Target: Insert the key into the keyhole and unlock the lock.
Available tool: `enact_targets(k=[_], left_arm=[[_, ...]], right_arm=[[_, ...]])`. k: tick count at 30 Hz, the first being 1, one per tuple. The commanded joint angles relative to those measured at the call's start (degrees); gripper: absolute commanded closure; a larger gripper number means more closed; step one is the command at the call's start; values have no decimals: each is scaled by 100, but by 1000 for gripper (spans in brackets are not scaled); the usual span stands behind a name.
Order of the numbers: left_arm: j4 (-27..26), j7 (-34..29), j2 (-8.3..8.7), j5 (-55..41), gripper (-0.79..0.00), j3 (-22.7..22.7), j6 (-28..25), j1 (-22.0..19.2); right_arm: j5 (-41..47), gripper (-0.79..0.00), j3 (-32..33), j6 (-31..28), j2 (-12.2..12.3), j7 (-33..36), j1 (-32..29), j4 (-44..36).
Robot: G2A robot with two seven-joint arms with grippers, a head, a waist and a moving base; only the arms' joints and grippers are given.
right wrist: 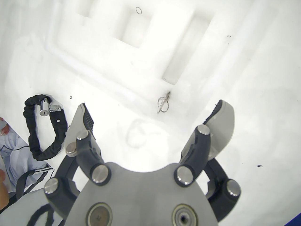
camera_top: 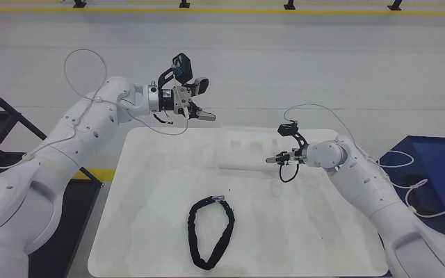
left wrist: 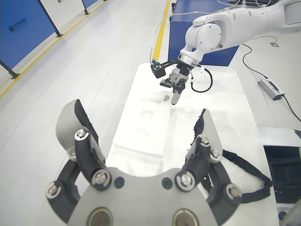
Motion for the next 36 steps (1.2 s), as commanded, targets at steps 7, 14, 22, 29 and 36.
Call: enact_targets(k=[7, 14, 22, 29, 36], left_arm=[[0, 0, 0, 0, -785, 0, 0, 0], [0, 0, 0, 0, -785, 0, 0, 0], [0, 0, 0, 0, -785, 0, 0, 0], [0, 0, 0, 0, -785, 0, 0, 0], [0, 0, 0, 0, -785, 0, 0, 0]], right_arm=[[0, -785, 1, -1, 1, -1, -1, -1], [-215, -785, 23, 210, 15, -38, -39, -128], [-561, -785, -23, 543, -25, 290, -42, -483], [-677, -646, -150, 636, -152, 397, -11, -454], [-804, -372, -205, 829, -263, 486, 77, -291]])
